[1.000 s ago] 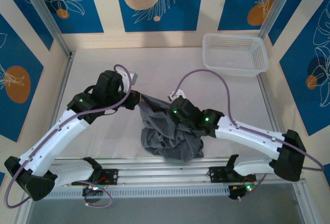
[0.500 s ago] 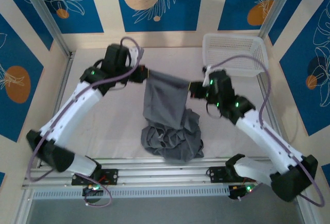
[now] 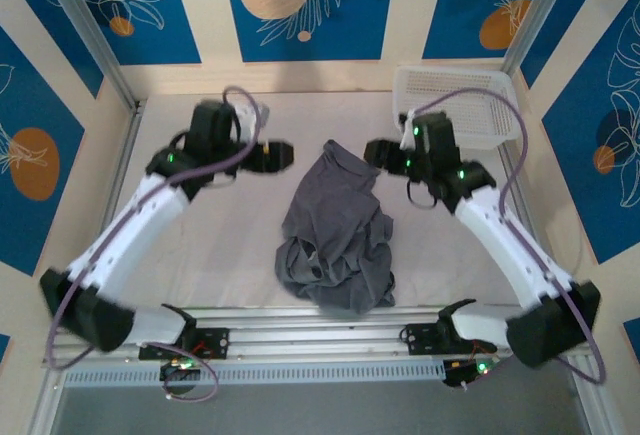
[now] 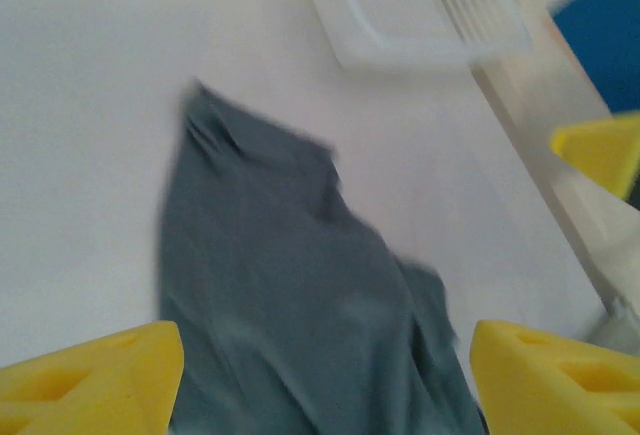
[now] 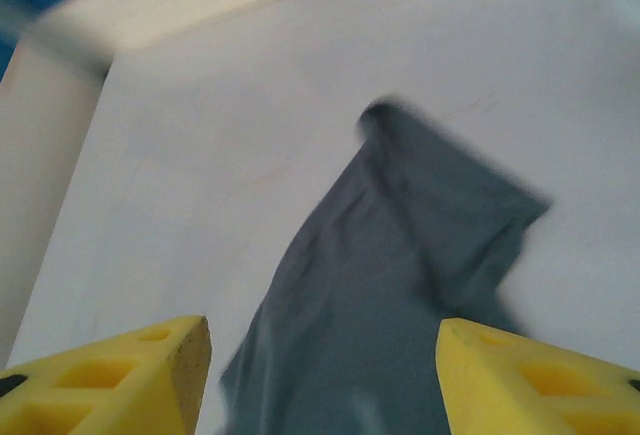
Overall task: Fold the inside-out t-shirt
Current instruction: Turn the T-shirt inside out at the center of the table.
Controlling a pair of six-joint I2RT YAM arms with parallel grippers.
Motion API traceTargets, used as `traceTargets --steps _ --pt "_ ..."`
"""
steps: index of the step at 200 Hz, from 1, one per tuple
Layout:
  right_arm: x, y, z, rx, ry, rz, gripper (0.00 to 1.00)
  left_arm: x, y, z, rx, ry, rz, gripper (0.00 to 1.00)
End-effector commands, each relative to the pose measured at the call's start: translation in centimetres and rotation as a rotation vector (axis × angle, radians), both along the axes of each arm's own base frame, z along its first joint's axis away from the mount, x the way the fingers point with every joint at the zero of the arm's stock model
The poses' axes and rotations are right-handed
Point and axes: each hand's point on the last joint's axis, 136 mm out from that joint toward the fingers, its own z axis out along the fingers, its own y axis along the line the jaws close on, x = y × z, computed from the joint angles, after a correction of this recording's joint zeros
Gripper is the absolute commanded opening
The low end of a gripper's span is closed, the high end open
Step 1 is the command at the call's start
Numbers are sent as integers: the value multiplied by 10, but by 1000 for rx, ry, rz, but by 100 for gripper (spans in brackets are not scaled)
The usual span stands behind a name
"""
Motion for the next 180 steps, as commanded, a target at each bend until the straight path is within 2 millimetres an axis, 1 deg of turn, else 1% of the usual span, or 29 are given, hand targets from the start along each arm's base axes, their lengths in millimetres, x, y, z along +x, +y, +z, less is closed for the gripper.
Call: traceTargets --steps 1,8,18,38,46,52,59,70,78,87,91,95,99,107,112,116,126,136,143,150,159,169,180 --pt "-65 32 -52 -10 148 135 57 -56 -9 -57 84 102 -59 75" --pt "-83 41 -67 -18 193 161 56 -70 -9 -76 108 138 -63 75" --pt "-106 54 -85 -28 255 200 55 -85 -3 -101 141 191 -44 75" --pt "-146 87 -113 -35 351 299 55 -96 16 -146 177 275 45 73" --pt "-156 99 -123 -47 377 321 56 -99 19 -160 180 301 64 72" --pt "-162 105 -132 -59 399 327 57 -101 17 -168 171 321 61 71" --pt "-165 112 -143 -70 427 324 58 -104 11 -175 153 350 41 69" --pt "-164 119 -158 -91 470 306 59 -106 0 -181 114 387 10 68" --pt "-161 124 -165 -105 484 299 59 -107 -9 -182 81 404 -14 67" --pt "-157 130 -169 -116 473 313 57 -106 -14 -184 62 412 -21 66" --pt "-154 132 -171 -120 467 317 54 -105 -16 -184 60 412 -21 65" --pt "-152 133 -175 -125 469 315 49 -104 -16 -185 61 412 -19 65" --pt "-150 133 -177 -127 476 307 43 -103 -16 -186 64 411 -15 65" --pt "-146 135 -180 -124 488 305 27 -101 -15 -185 70 404 -9 65" --pt "-144 136 -179 -121 490 304 17 -101 -14 -185 75 400 -5 64" --pt "-142 136 -178 -120 490 303 11 -100 -13 -184 77 393 0 64" --pt "-137 137 -167 -103 468 302 0 -100 -10 -179 81 372 4 64" --pt "-133 143 -146 -42 432 320 0 -100 -7 -172 79 344 0 64" --pt "-130 149 -126 28 390 346 0 -102 -8 -166 65 317 -27 63" --pt "-126 154 -105 101 350 362 0 -106 -12 -160 38 284 -77 62" --pt "-120 155 -85 179 312 360 0 -112 -20 -150 -4 240 -157 62" --pt "-112 151 -69 239 292 341 0 -118 -28 -142 -34 210 -231 62" --pt "-103 148 -56 282 280 324 0 -122 -33 -140 -27 191 -276 62"
